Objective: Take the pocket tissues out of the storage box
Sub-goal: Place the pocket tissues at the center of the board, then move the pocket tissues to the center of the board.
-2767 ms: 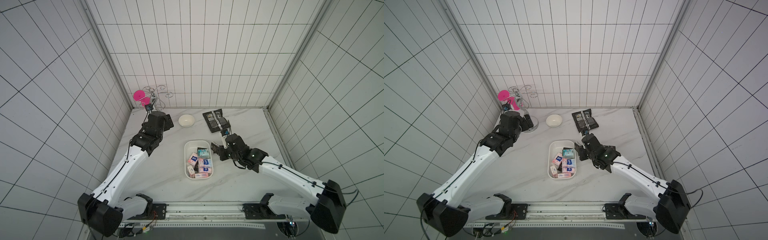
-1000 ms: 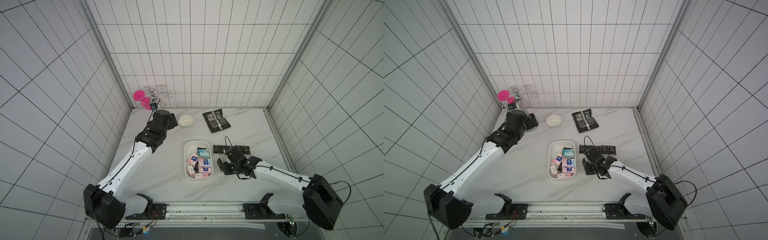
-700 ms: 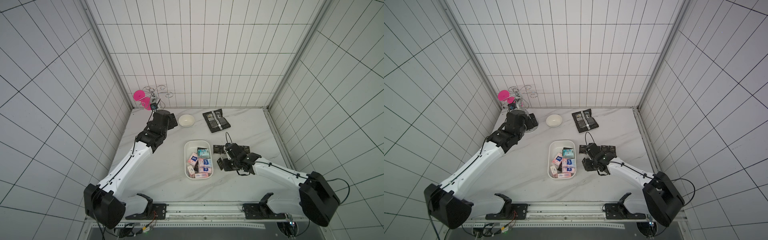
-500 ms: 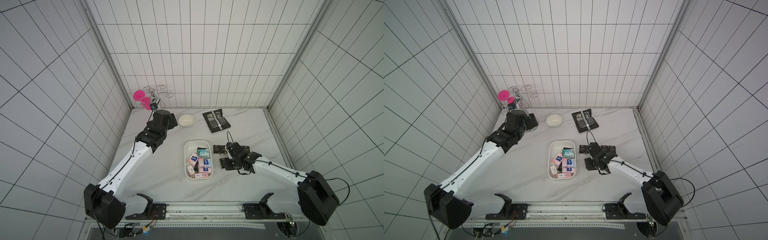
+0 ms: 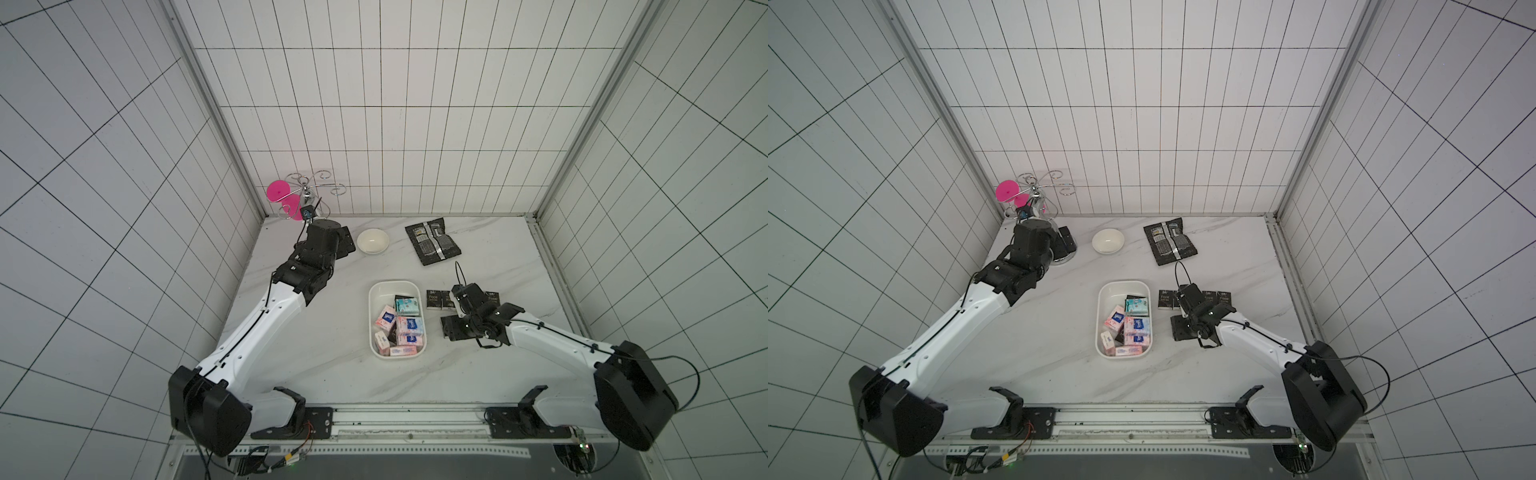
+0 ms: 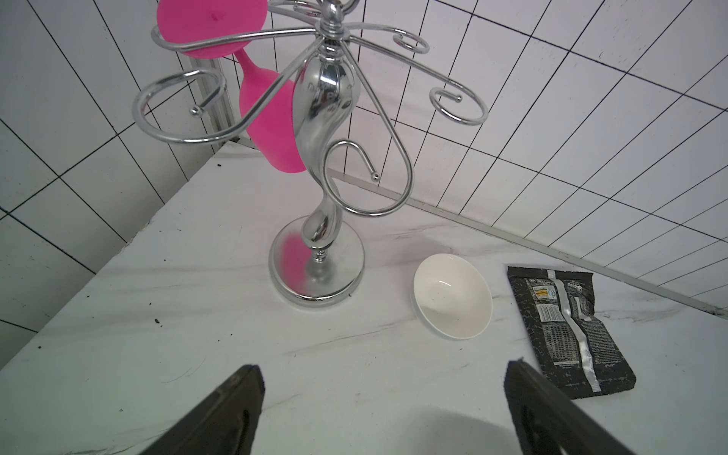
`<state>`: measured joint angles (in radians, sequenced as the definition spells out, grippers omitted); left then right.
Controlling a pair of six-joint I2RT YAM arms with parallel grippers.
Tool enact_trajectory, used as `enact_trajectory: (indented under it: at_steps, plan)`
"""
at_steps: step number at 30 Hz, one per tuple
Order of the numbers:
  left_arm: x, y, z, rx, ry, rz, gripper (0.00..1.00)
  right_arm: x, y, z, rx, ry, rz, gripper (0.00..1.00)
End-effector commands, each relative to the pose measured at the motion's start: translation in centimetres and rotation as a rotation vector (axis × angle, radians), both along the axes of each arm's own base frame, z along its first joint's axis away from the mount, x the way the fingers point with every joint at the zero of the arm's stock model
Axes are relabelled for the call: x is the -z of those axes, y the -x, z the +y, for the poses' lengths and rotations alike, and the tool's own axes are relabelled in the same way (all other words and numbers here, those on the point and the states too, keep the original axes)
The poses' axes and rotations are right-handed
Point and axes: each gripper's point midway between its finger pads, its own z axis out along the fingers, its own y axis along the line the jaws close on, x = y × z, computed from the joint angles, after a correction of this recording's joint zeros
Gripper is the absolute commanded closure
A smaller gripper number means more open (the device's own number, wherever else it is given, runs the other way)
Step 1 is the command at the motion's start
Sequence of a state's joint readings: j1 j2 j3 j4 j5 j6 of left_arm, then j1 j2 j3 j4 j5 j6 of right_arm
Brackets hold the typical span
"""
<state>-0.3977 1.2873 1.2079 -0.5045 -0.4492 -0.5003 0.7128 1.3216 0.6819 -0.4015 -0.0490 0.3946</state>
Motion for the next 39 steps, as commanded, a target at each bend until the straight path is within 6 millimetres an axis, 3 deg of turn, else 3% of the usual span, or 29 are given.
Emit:
enact_trajectory:
  at_steps: [1,8,17,27,39]
  plan:
    - [-0.5,-0.1,0.1,-0.006,-0.005,-0.021,0.01,-0.3,-0.6,0.6,-0.012,-0.006,-0.007,0.38]
    - [-0.4,-0.1,0.2,-0.009,-0.008,-0.020,0.01,0.7,-0.9,1.3,-0.032,0.004,0.017,0.40]
    - [-0.5,0.0,0.5,-0.013,-0.009,-0.022,0.01,0.9,-1.2,1.9,-0.033,-0.001,0.007,0.52]
    - [-0.4,0.1,0.5,-0.010,-0.003,-0.020,0.01,0.0,-0.9,4.9,-0.001,-0.068,-0.003,0.53]
    - [-1.5,0.8,0.6,0.007,0.012,-0.041,0.01,0.6,-1.5,6.3,0.123,-0.079,0.025,0.53]
